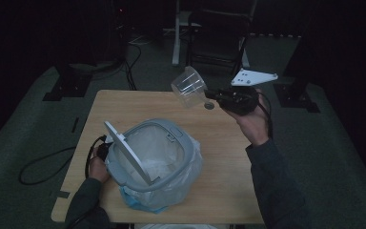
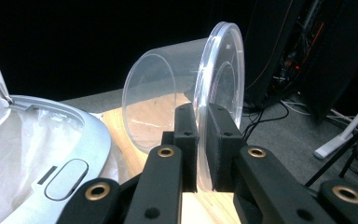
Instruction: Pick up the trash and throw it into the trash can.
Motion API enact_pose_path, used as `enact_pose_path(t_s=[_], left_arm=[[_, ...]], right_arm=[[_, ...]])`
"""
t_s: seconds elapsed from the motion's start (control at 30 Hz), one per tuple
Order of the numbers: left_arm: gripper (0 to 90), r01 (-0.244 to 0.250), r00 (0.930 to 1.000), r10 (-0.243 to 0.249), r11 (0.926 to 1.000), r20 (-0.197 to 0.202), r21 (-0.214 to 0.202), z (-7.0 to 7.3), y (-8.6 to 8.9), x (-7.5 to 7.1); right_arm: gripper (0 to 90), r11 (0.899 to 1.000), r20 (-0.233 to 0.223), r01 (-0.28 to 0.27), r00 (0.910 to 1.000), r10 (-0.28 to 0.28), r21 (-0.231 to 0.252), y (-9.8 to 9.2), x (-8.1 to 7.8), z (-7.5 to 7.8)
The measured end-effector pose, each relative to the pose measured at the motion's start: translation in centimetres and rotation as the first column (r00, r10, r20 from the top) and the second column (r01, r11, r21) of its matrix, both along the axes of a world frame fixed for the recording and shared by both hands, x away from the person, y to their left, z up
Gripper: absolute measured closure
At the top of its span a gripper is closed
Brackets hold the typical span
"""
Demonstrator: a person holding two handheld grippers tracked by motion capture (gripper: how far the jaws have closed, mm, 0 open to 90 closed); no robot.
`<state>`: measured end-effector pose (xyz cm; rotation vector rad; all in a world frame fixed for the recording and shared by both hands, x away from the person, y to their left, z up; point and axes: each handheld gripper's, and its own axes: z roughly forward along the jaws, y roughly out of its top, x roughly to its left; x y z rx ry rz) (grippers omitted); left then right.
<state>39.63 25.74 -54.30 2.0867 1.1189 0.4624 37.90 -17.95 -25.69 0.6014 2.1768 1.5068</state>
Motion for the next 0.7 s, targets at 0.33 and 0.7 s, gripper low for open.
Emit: enact_pose_path(t_s=[0.33,0.7], left_arm=[[36.3,-0.004,1.0000,0.004,0.9999,-0.002,-0.010,0.0,0.1,0.0],[35.4,-0.010,0.9999,0.010,0.9998,-0.007,-0.019,0.0,0.2,0.0]], right_arm=[[83.3,0.999,0.010,-0.032,0.9994,0.032,0.021,0.1,-0.7,0.9],[83.3,0.998,0.017,-0.057,0.9983,0.057,0.023,0.2,-1.4,1.2]])
